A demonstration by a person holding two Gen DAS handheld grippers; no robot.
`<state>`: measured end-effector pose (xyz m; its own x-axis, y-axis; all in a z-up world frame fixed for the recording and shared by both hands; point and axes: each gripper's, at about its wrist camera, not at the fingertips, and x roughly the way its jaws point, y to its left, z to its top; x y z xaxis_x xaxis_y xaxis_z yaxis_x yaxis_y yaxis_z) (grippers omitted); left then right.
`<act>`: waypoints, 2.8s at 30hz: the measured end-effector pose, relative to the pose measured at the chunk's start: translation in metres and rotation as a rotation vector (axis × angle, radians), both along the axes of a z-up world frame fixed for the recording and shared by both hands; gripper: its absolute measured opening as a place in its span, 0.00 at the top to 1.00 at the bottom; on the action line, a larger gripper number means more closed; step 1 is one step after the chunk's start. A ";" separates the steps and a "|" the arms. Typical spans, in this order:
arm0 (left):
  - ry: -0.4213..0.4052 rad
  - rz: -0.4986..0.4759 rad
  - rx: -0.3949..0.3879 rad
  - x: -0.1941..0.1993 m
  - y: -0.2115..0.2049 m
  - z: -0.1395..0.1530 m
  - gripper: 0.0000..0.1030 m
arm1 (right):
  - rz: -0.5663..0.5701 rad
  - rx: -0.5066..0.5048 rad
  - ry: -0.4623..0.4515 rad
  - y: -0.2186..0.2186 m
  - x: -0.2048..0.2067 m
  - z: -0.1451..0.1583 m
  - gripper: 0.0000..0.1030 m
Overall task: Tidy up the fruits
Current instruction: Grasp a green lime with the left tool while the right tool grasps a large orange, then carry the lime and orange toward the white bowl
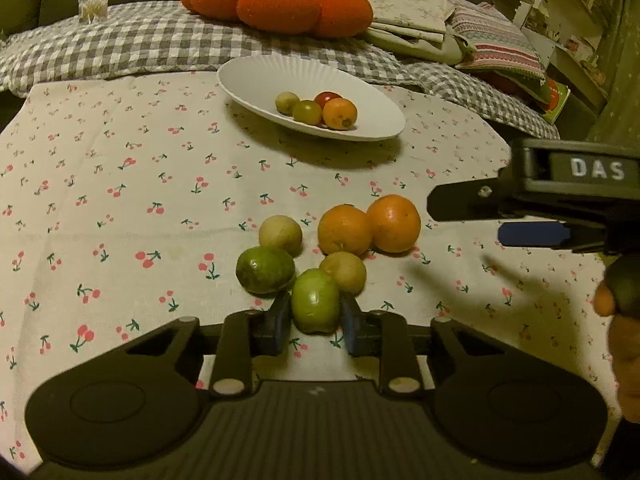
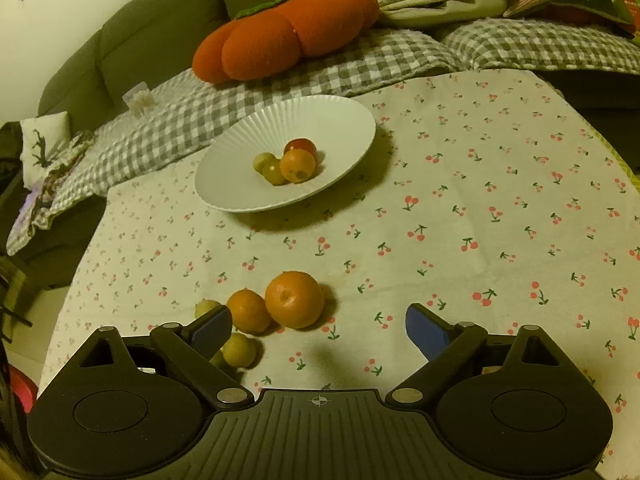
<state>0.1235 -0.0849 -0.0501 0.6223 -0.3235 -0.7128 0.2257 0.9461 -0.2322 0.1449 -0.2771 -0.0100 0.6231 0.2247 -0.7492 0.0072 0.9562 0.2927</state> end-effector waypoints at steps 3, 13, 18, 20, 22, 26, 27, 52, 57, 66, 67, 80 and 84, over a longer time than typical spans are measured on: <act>0.009 0.007 -0.008 -0.002 0.003 0.002 0.76 | -0.013 0.011 -0.001 -0.001 0.004 -0.002 0.11; 0.026 0.035 -0.003 -0.007 0.012 0.007 0.76 | -0.046 0.138 0.039 0.001 0.023 -0.016 0.34; 0.027 0.043 -0.005 -0.007 0.014 0.008 0.76 | -0.081 0.180 0.064 0.006 0.033 -0.026 0.45; 0.023 0.046 -0.009 -0.007 0.014 0.009 0.76 | -0.093 0.200 0.075 0.005 0.035 -0.028 0.48; 0.020 0.047 -0.011 -0.008 0.014 0.011 0.76 | -0.099 0.211 0.084 0.005 0.035 -0.031 0.52; 0.013 0.045 -0.014 -0.008 0.013 0.012 0.76 | -0.110 0.197 0.094 0.007 0.036 -0.036 0.60; 0.011 0.045 -0.014 -0.008 0.013 0.013 0.76 | -0.113 0.198 0.091 0.007 0.036 -0.036 0.60; -0.014 0.095 -0.029 0.001 0.025 0.030 0.76 | -0.102 0.149 -0.016 0.007 0.026 -0.008 0.61; -0.045 0.111 -0.031 0.010 0.027 0.043 0.76 | -0.094 0.137 -0.054 0.004 0.025 0.001 0.61; -0.102 0.116 -0.012 0.028 0.024 0.063 0.76 | -0.110 0.127 -0.097 -0.007 0.029 0.011 0.61; -0.106 0.118 -0.005 0.031 0.023 0.064 0.76 | -0.112 0.127 -0.101 -0.009 0.030 0.012 0.61; -0.128 0.120 0.085 0.067 0.012 0.055 0.76 | -0.093 0.088 -0.140 -0.014 0.042 0.017 0.61; -0.146 0.117 0.103 0.077 0.009 0.055 0.76 | -0.094 0.077 -0.156 -0.018 0.049 0.019 0.61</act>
